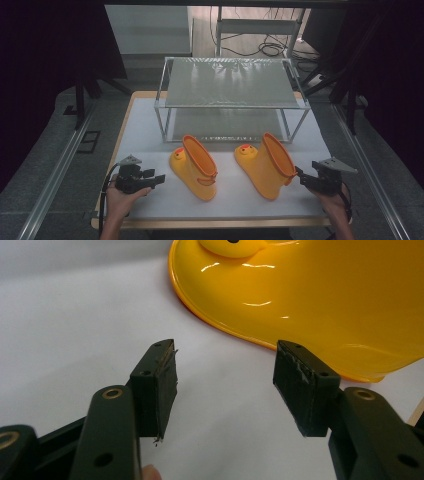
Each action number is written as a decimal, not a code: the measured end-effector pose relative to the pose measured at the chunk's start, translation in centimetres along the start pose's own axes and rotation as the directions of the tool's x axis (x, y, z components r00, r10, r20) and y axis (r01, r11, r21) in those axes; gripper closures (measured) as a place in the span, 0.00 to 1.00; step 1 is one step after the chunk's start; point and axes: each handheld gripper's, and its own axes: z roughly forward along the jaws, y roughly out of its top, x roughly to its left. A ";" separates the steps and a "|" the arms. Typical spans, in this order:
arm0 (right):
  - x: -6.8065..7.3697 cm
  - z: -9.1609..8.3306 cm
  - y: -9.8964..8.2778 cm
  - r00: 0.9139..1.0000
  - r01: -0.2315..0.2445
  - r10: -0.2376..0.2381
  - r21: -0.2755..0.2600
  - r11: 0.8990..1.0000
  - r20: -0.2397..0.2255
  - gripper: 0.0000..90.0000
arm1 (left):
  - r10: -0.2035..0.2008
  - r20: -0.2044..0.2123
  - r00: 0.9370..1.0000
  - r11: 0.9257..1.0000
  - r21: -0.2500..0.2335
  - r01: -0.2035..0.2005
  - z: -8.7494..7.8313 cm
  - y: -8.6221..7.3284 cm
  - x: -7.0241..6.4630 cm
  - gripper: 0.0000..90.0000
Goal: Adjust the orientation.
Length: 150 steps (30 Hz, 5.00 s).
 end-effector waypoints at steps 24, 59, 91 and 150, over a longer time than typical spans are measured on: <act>-0.6 1.1 -0.9 0.995 -0.036 0.036 0.008 0.999 -0.093 0.49 | 0.054 0.047 0.997 0.995 -0.086 -0.050 -0.5 -1.9 -6.9 1.00; -1.6 0.8 -1.4 0.993 -0.107 0.107 0.012 0.994 -0.048 0.49 | 0.183 -0.030 0.983 0.964 -0.188 -0.186 7.7 -2.3 -17.0 1.00; -2.0 0.7 -1.5 0.992 -0.123 0.124 0.013 0.992 -0.039 0.49 | 0.058 -0.078 0.995 0.975 -0.208 -0.074 0.8 -5.0 -9.6 1.00; 0.6 -0.3 -1.9 0.976 0.043 -0.028 0.067 0.997 -0.215 0.95 | 0.221 0.078 0.972 0.975 -0.030 -0.220 6.3 0.2 -12.8 0.57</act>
